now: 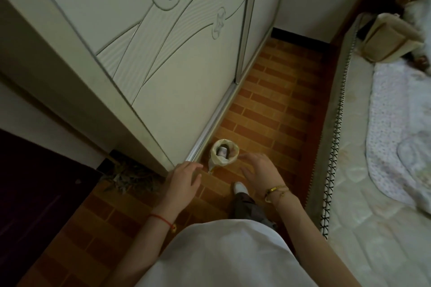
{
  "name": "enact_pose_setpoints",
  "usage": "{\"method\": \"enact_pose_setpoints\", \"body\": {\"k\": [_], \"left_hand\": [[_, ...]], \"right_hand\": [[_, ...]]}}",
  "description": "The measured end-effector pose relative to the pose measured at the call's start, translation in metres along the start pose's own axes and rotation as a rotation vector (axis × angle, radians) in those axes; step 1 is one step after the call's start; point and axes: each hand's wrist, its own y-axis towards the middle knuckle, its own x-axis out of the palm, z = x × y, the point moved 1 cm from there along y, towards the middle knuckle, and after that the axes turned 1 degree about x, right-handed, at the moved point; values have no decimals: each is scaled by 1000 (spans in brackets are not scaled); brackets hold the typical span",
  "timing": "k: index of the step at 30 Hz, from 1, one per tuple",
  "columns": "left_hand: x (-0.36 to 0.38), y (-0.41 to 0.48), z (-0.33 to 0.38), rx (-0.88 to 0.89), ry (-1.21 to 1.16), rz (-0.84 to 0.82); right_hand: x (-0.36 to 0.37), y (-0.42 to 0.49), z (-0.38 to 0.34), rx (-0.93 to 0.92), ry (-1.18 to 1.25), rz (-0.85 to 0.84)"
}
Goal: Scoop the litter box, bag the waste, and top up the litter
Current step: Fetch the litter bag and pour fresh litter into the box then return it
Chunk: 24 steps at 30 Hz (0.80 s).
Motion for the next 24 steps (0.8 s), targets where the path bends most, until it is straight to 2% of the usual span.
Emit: {"method": "enact_pose_setpoints", "body": {"k": [5, 14, 19, 24], "left_hand": [[19, 58, 8, -43, -35, -26], [72, 156, 31, -237, -48, -41], [124, 205, 20, -275, -23, -109], [180, 245, -12, -370, -97, -159]], "right_hand": [[-17, 62, 34, -5, -48, -110], [-46, 184, 92, 42, -98, -254], [-25, 244, 123, 42, -153, -351], [20, 294, 161, 40, -221, -429]]}}
